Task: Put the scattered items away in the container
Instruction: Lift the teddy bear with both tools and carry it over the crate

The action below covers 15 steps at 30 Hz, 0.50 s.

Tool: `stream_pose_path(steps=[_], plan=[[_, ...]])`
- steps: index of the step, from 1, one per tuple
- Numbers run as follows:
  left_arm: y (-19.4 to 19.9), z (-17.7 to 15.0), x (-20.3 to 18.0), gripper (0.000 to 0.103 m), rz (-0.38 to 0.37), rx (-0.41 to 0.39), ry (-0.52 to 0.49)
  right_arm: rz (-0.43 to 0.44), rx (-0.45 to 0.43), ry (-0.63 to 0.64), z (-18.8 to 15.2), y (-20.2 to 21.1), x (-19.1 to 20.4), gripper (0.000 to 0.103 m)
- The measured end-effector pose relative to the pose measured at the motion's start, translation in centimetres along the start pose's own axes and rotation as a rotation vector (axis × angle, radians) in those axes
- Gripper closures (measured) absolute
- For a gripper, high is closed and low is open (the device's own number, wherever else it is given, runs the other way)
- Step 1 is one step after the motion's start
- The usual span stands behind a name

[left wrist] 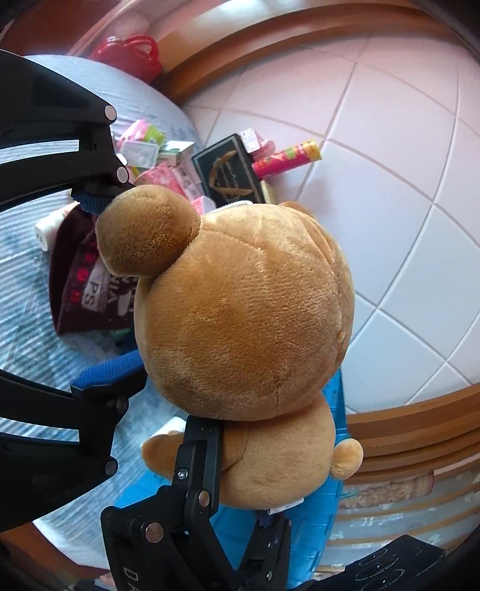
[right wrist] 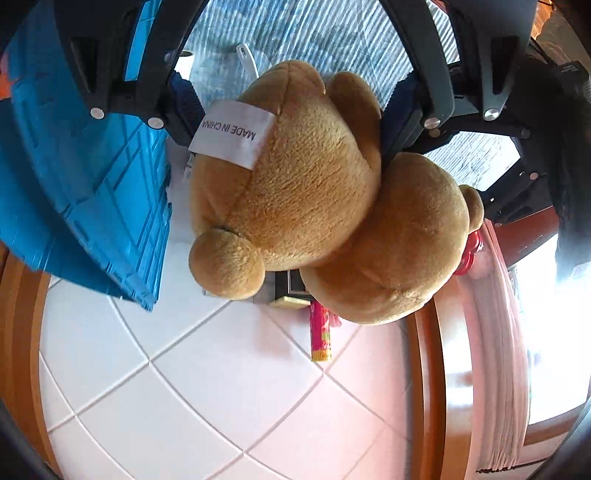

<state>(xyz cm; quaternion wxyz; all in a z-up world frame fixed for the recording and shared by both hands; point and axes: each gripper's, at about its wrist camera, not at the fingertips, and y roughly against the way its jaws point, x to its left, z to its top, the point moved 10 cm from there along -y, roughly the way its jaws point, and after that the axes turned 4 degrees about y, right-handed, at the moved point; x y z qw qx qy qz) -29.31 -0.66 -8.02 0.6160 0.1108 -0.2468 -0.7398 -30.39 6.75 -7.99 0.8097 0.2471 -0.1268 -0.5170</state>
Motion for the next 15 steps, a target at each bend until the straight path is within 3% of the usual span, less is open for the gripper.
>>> stream_pose_path(steps=[7,15], plan=[[3.3,7.0,-3.9,0.039,-0.037,-0.099,-0.020,-0.094,-0.077,-0.002,4.7,6.4,-4.1,0.021],[2.3,12.8,-14.5,0.035,-0.136,-0.156,-0.072,-0.243,-0.106,-0.017,4.7,13.4,-14.5,0.021]])
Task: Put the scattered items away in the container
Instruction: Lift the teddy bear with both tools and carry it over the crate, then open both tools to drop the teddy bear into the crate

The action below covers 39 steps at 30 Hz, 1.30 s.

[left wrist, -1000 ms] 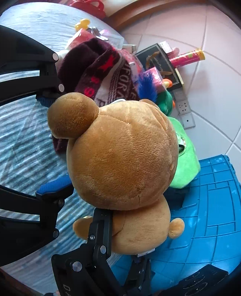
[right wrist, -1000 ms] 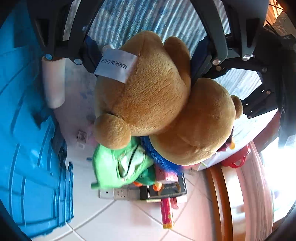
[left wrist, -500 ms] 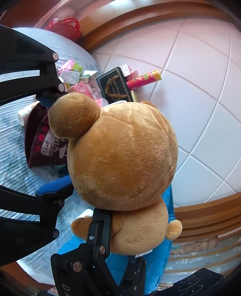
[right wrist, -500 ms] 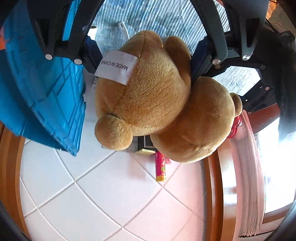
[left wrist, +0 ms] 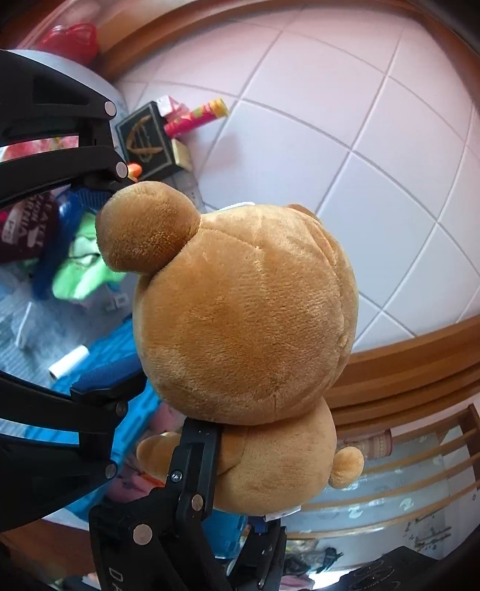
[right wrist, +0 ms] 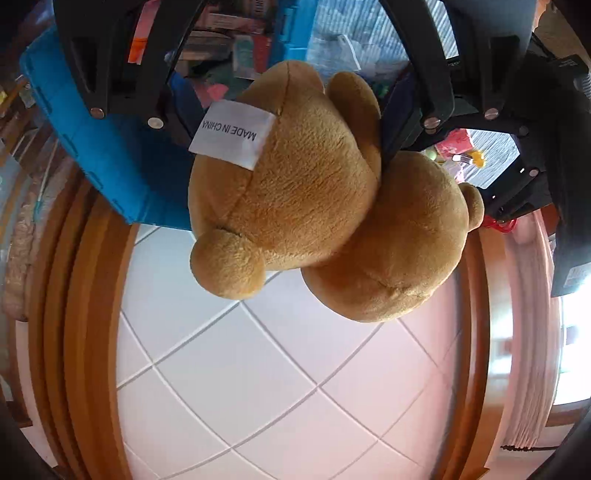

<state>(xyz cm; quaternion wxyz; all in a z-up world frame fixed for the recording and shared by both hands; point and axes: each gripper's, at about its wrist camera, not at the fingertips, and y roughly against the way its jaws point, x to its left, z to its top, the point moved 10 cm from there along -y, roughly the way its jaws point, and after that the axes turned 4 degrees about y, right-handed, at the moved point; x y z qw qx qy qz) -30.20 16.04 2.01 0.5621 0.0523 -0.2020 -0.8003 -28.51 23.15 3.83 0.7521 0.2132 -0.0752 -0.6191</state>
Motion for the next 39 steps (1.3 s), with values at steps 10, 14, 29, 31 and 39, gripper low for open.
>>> stream_pose_path(steps=[10,14,29,31,39], plan=[[-5.9,3.3,-13.4,0.035,-0.098,0.115,-0.019,-0.049,0.054,-0.062,-3.3,2.2,-14.3,0.020],[-6.4,3.0,-17.4,0.033,-0.078,0.158,-0.037,-0.021,0.081,-0.095,-4.8,1.9,-17.2,0.020],[-8.9,0.3,-18.5,0.020,0.014,0.260,-0.004,0.034,0.138,-0.123,-7.6,-0.7,-21.1,0.000],[-9.0,-0.2,-18.3,0.020,0.026,0.270,0.000,0.033,0.138,-0.128,-7.8,-1.0,-21.5,0.000],[-7.4,-0.7,-17.0,0.020,0.072,0.265,0.022,0.029,0.141,-0.163,-8.3,-0.9,-21.7,0.000]])
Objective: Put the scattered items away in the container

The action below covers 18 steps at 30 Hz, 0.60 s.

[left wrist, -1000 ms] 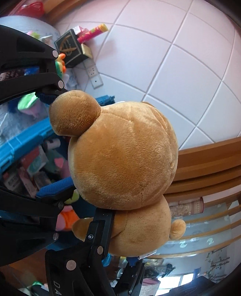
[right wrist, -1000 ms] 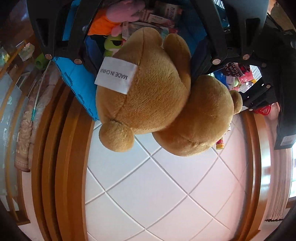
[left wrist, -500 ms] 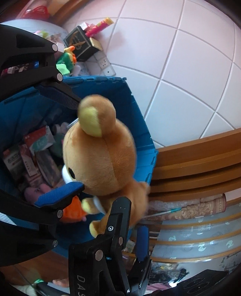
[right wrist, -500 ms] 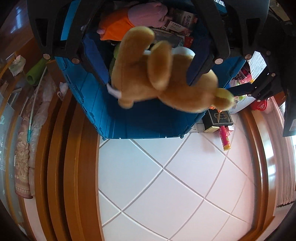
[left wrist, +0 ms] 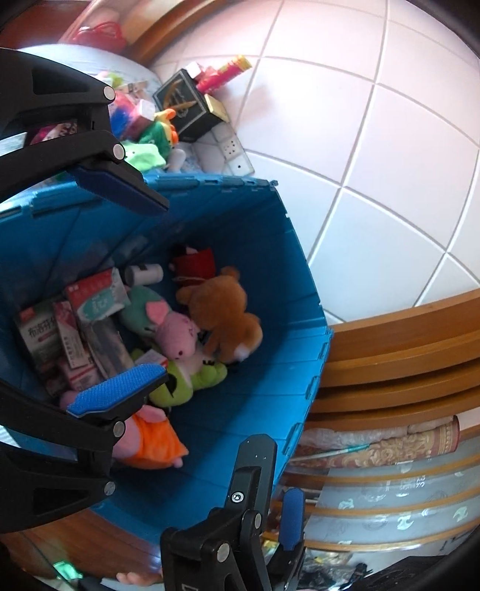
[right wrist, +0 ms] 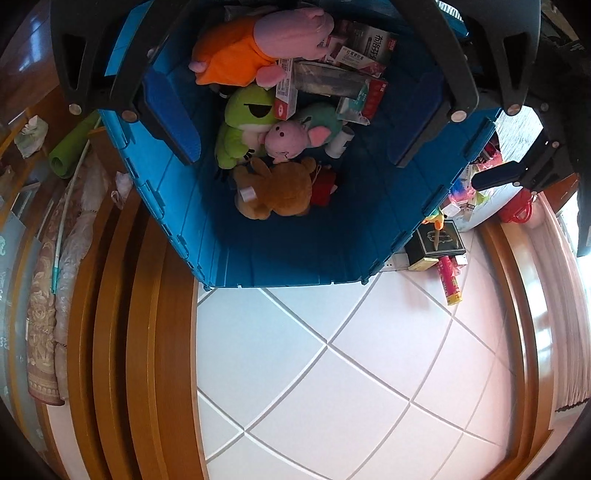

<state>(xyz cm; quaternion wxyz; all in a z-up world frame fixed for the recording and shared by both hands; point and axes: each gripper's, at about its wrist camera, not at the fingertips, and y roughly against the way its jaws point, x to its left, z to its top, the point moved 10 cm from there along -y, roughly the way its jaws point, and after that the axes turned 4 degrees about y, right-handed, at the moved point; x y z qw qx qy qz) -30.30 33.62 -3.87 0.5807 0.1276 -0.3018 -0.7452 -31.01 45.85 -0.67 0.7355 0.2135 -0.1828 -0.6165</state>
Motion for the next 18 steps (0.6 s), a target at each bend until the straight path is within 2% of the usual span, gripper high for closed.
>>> stream_pose_path(steps=[3,9,14,16,18], plan=[[1.6,-0.6,0.8,0.020,-0.001,-0.020,0.024,-0.012,-0.004,0.002,-0.5,0.9,0.9,0.000],[6.0,-3.1,2.7,0.016,-0.012,-0.051,0.066,-0.037,-0.008,0.034,-2.0,3.5,5.4,0.000],[9.6,-6.6,7.6,0.008,-0.020,-0.078,0.122,-0.063,-0.024,0.035,-4.2,6.7,10.0,0.000],[11.0,-8.4,9.3,0.001,-0.013,-0.074,0.133,-0.051,-0.026,0.039,-5.1,7.9,12.4,0.000],[12.1,-9.9,10.6,0.001,-0.030,-0.070,0.133,-0.050,-0.026,0.045,-5.7,8.9,14.5,0.000]])
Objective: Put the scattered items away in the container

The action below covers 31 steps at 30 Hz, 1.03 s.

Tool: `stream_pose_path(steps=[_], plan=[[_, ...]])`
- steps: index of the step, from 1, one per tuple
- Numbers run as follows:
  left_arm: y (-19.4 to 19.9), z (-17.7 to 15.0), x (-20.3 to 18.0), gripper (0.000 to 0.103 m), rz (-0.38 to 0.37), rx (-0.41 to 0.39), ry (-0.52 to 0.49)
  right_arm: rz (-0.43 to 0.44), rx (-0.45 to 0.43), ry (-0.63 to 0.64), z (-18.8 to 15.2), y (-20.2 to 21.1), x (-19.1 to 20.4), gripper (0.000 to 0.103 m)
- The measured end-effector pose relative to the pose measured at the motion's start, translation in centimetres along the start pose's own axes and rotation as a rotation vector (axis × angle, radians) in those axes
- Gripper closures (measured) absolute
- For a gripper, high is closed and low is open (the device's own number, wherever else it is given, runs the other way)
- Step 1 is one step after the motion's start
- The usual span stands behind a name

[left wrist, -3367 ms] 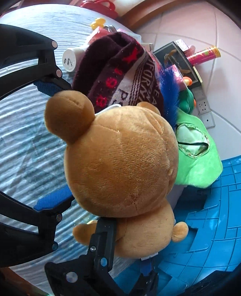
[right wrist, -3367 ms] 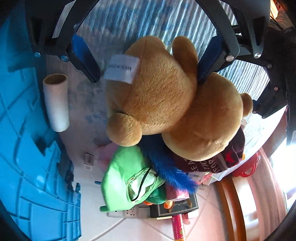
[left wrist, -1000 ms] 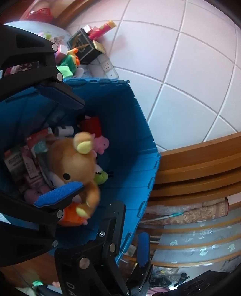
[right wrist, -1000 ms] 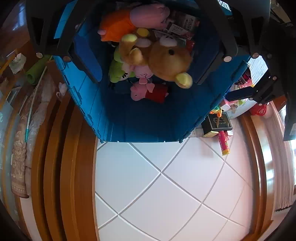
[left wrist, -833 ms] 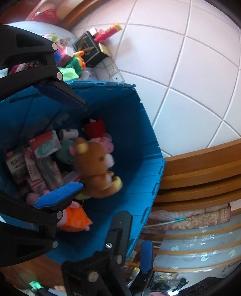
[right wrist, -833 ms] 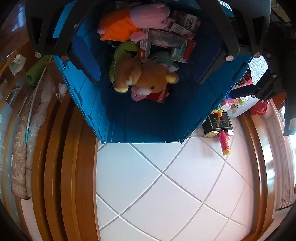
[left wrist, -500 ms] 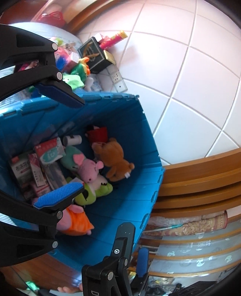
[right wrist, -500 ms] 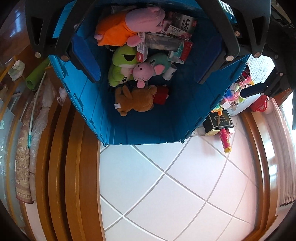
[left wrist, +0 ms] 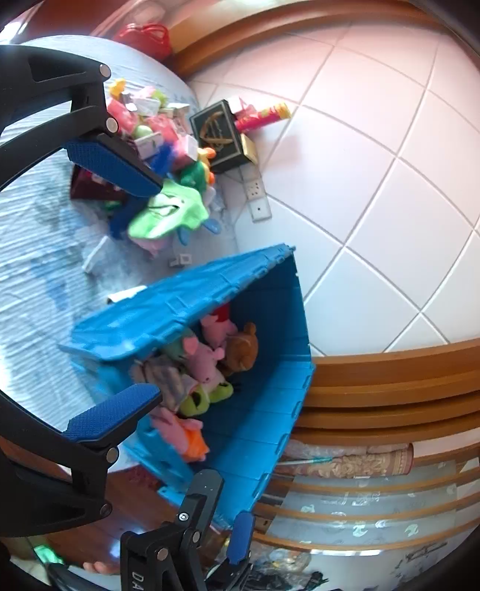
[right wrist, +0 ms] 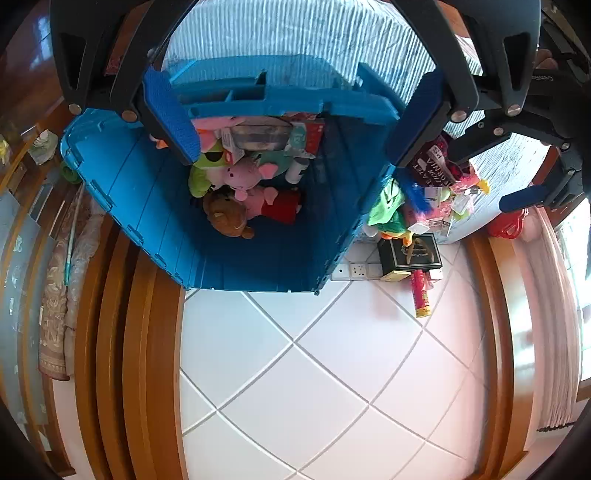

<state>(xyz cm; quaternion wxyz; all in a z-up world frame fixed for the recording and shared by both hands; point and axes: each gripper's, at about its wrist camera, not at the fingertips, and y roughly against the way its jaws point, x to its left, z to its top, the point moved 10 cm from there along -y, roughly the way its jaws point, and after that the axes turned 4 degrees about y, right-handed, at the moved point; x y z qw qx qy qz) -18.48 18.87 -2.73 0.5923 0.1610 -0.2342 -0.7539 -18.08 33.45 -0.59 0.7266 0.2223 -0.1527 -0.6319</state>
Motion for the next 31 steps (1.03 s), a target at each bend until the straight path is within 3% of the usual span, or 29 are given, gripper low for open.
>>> stream_pose_path(steps=[6,13,20,31], plan=[[4.0,-3.3,4.4,0.001,-0.002,0.037,0.062,-0.007,0.010,-0.013,-1.7,2.8,4.7,0.000],[8.4,-5.1,8.3,0.001,0.070,0.024,0.094,-0.009,-0.002,0.001,-2.5,6.0,9.1,0.000],[11.2,-5.3,10.5,0.001,0.072,-0.013,0.129,-0.011,-0.048,0.018,-2.0,8.8,11.6,0.000],[13.8,-5.3,12.5,0.001,0.106,-0.058,0.168,-0.004,-0.046,0.032,-2.4,9.4,13.8,0.000]])
